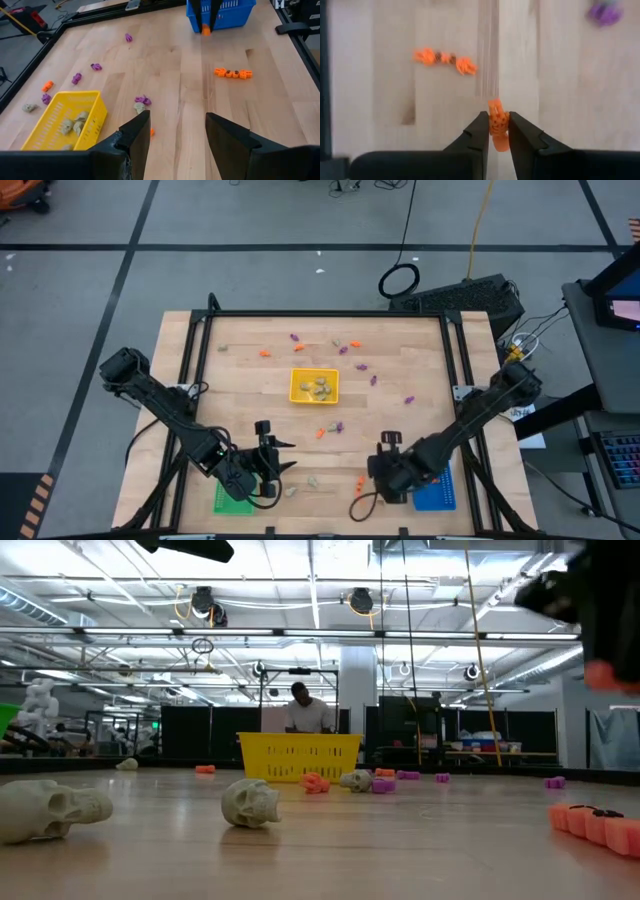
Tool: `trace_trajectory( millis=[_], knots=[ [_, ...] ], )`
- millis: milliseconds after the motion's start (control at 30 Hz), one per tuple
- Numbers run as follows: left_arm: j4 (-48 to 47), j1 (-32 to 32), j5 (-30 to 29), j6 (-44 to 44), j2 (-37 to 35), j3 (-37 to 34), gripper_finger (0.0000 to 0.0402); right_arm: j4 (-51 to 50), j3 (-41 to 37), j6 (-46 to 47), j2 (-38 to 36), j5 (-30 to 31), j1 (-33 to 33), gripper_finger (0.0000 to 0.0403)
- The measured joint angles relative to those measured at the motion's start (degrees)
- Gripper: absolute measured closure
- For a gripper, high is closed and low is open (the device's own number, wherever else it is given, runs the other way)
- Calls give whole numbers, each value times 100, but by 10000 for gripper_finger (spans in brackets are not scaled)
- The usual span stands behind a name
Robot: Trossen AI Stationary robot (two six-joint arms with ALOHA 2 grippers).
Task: Sort Halloween decoration
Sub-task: Put the orange skeleton toy in the blue basket
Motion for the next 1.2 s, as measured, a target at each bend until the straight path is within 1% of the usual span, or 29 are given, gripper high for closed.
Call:
trace_trajectory(
  millis=[200, 367, 500, 633, 933, 1200],
  knots=[
    [4, 0, 0, -2, 0, -1, 212, 190, 0, -8, -524, 1276, 621, 360],
    [18, 0, -2, -2, 0, -2, 212, 382, 0, -142, -821, 2376, 1144, 360],
    [28, 0, -1, -4, -1, -2, 212, 534, -64, -420, -935, 3027, 1407, 360],
    [29, 0, 0, -2, -2, -2, 212, 765, -254, -583, -963, 3546, 1473, 360],
    [57, 0, 0, -2, -2, -2, 212, 1740, -1034, -941, -1028, 3562, 1299, 360],
    [55, 0, -2, 0, -2, -2, 212, 2554, -1796, -1168, -1867, 3551, 1273, 360]
  ],
)
